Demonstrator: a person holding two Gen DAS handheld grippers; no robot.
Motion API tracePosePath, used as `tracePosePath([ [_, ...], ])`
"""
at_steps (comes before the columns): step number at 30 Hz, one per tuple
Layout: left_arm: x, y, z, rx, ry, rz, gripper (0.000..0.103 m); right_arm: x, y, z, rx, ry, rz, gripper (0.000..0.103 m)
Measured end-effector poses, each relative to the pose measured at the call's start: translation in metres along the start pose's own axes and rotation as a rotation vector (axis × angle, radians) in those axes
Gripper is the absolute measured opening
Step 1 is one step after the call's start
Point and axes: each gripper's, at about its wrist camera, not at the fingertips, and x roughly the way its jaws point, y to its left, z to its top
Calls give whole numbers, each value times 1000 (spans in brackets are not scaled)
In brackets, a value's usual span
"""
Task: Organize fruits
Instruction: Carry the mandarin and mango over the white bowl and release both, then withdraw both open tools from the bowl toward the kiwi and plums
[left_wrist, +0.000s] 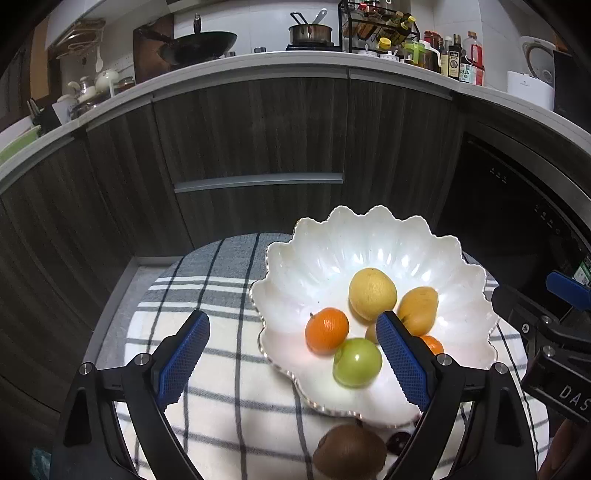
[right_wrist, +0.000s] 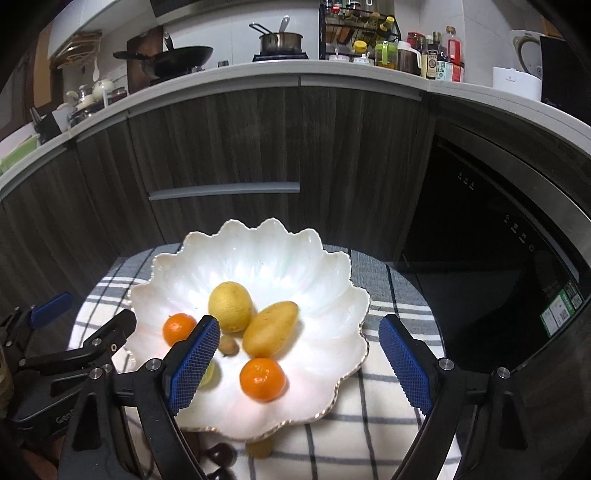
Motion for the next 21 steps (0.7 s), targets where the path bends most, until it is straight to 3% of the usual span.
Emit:
tracePosePath([
  [21, -70, 7, -13, -15, -64, 10, 92, -62, 2, -17, 7, -42, 13, 89],
])
